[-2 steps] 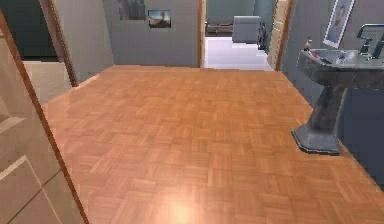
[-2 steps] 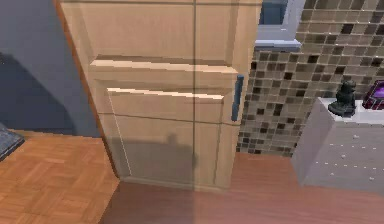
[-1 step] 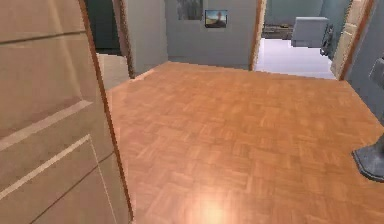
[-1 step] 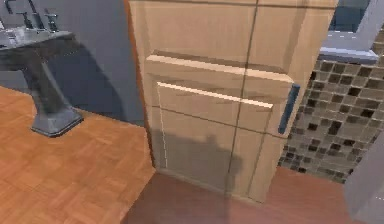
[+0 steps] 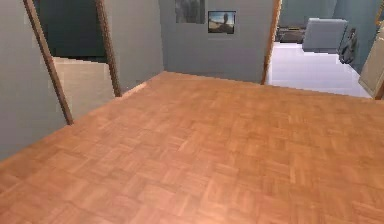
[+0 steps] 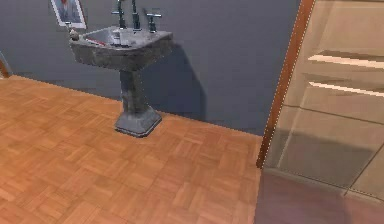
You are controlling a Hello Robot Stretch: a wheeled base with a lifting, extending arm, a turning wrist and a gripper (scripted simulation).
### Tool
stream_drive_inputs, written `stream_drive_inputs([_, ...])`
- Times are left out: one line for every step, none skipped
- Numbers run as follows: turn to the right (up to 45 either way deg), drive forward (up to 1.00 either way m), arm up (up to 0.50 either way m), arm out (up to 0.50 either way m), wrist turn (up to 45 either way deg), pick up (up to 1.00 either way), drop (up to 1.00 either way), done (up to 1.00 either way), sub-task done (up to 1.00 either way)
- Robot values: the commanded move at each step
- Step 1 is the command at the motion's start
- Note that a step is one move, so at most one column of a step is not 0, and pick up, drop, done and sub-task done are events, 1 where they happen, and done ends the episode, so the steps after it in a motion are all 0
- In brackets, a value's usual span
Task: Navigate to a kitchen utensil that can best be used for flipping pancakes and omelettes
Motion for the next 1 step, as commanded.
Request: stream_drive_inputs([9.0, 0.0, 0.0, 0.0, 0.0, 0.0, 0.0, 0.0, 0.0])
